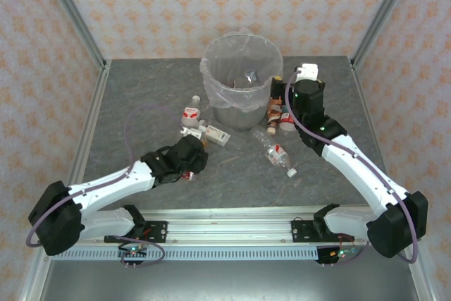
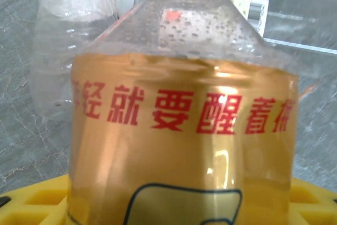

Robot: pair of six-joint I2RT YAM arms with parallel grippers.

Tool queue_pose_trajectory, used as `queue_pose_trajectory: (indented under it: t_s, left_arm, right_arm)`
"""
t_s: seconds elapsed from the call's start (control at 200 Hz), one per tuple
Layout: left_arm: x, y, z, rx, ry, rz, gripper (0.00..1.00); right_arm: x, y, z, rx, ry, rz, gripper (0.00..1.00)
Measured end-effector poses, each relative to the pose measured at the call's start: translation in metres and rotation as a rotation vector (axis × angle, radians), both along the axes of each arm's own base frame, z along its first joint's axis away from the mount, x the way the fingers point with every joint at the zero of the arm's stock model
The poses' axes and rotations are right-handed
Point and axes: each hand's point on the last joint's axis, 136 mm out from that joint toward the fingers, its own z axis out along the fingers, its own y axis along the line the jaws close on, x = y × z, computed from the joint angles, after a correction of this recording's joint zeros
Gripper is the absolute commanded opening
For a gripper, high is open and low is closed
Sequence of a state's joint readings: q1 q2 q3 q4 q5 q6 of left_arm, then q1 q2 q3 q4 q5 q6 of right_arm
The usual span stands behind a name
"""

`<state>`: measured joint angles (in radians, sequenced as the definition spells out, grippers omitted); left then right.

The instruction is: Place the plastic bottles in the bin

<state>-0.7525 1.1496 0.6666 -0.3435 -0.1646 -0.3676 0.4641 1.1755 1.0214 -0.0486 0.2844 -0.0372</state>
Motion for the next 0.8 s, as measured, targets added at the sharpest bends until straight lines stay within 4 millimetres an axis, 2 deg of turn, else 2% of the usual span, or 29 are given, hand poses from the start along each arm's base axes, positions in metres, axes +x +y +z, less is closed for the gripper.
queue_pose_trajectory:
  t_s: [0.32,0.425,0.595,0.796]
  left_arm:
    - [0.019,0.021,0.034,-0.156,-0.066,0.1,0.59]
    - [0.028,0.022,0.046,-0.195,-0.097,0.121,0.58]
    - [0.045,0.023,0.075,-0.264,-0.194,0.189,0.56]
    - [0.063,0.048,0.114,-0.291,-0.353,0.377,0.55]
  right_arm:
    - [0.0,0.002,-0.012,0.006,0.002,0.009,0.99]
    - [-0.002,0.001,-0.016,0.022,-0.007,0.01,0.99]
    - [-0.008,0.003,-0.021,0.087,-0.028,0.026,0.99]
    - [-0.01,0.008,-0.033,0.182,-0.042,0.036,0.99]
